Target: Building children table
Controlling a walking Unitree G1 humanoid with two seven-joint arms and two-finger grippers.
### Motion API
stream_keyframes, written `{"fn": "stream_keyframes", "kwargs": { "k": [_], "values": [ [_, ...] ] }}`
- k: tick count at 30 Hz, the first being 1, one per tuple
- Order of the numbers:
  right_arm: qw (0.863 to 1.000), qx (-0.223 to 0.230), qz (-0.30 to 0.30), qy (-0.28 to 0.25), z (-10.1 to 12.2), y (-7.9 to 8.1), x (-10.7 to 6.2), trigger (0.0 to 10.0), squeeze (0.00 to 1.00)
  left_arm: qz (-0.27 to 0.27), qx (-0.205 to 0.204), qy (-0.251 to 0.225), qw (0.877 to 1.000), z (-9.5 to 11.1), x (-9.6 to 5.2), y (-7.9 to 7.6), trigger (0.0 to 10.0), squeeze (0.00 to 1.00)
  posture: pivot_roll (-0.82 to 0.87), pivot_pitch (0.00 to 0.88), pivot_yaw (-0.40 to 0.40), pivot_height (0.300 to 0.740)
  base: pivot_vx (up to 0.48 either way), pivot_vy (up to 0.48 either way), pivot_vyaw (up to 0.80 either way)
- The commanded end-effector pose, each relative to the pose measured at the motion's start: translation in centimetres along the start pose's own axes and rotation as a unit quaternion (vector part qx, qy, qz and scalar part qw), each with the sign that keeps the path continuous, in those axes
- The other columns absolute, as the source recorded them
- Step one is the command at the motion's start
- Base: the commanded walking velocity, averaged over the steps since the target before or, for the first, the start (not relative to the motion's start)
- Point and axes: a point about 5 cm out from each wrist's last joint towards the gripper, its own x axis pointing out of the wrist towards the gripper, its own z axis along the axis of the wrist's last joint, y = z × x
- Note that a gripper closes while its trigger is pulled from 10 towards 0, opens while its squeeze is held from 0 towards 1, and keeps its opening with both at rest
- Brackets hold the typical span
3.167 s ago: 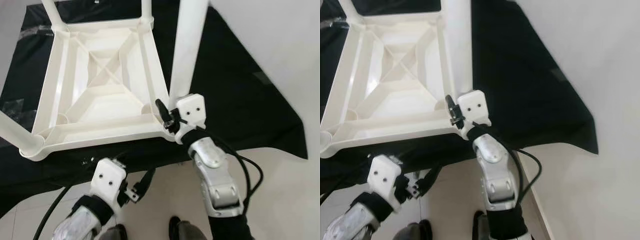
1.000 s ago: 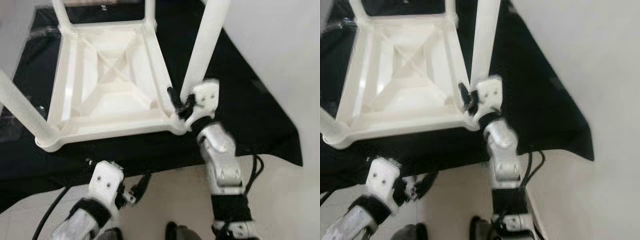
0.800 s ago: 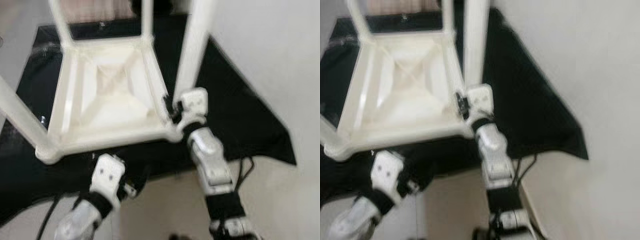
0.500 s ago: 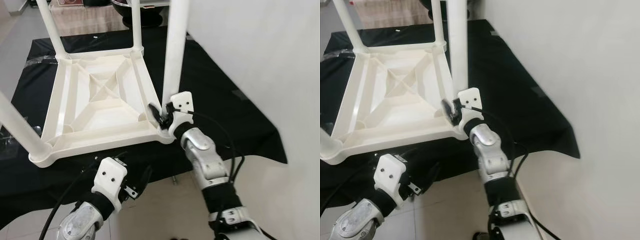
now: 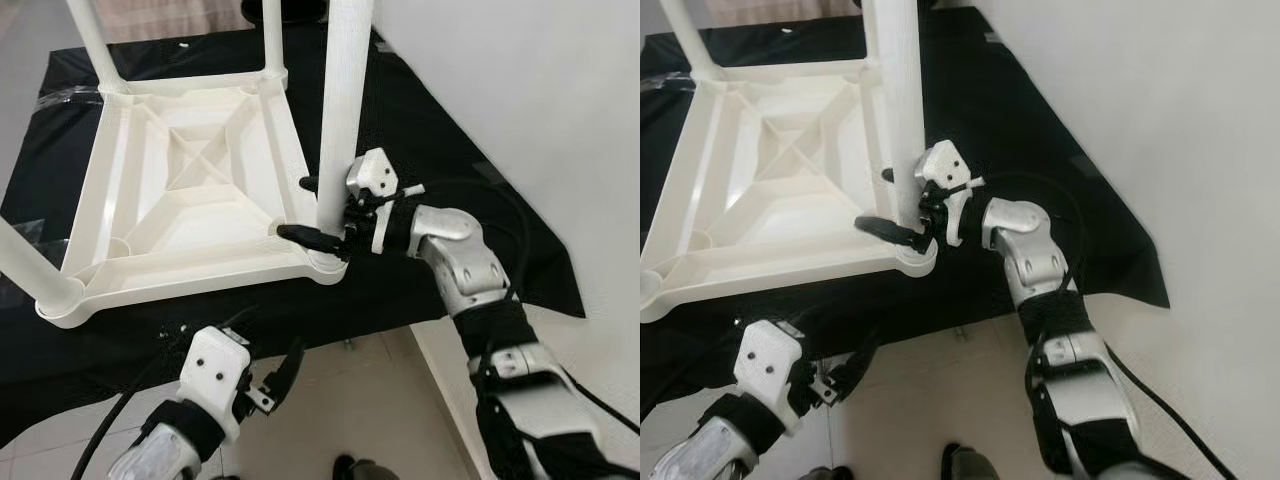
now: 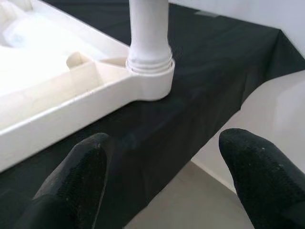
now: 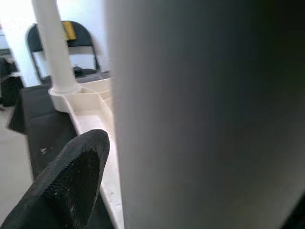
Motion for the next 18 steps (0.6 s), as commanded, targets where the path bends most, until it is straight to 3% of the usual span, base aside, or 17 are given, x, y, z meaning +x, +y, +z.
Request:
{"fn": "stream_keyframes", "kwargs": {
  "k": [1, 4, 8, 9, 10, 11, 18],
  "values": [
    [1.000, 0.005, 0.009, -0.007, 0.1, -0.1, -0.1, 10.0, 0.00, -0.006, 0.003, 0.008, 1.000, 0.2, -0.6, -0.3, 10.0, 0.00, 0.12, 0.304, -0.052, 0.740, 0.000, 0.000, 0.00],
    [0.999, 0.021, 0.041, -0.012, 0.8, -1.1, -1.0, 10.0, 0.00, -0.008, -0.001, 0.020, 1.000, 0.4, -1.7, -0.5, 10.0, 0.00, 0.14, 0.330, -0.043, 0.740, 0.000, 0.000, 0.00],
    [0.998, 0.030, 0.053, -0.020, 1.3, -1.8, -1.4, 9.9, 0.00, -0.009, -0.003, 0.026, 1.000, 0.5, -2.2, -0.6, 10.0, 0.00, 0.15, 0.339, -0.039, 0.740, 0.000, 0.000, 0.00],
    [0.997, 0.039, 0.062, -0.026, 1.6, -2.2, -1.7, 5.1, 0.00, -0.011, -0.007, 0.028, 1.000, 0.6, -2.4, -0.8, 10.0, 0.00, 0.16, 0.353, -0.035, 0.740, 0.000, 0.000, 0.00],
    [0.996, 0.045, 0.068, -0.031, 1.8, -2.4, -1.9, 5.1, 0.00, -0.013, -0.009, 0.030, 0.999, 0.7, -2.6, -1.0, 10.0, 0.00, 0.16, 0.357, -0.036, 0.740, 0.000, 0.000, 0.00],
    [0.995, 0.048, 0.079, -0.033, 1.9, -2.6, -2.0, 0.0, 0.00, -0.015, -0.011, 0.031, 0.999, 0.8, -2.7, -1.1, 10.0, 0.00, 0.16, 0.361, -0.035, 0.740, 0.000, 0.000, 0.00],
    [0.993, 0.043, 0.107, -0.029, 2.3, -2.9, -2.2, 0.0, 0.00, -0.017, -0.013, 0.034, 0.999, 1.0, -3.0, -1.4, 10.0, 0.00, 0.16, 0.367, -0.037, 0.740, 0.000, 0.000, 0.00]
  ]
}}
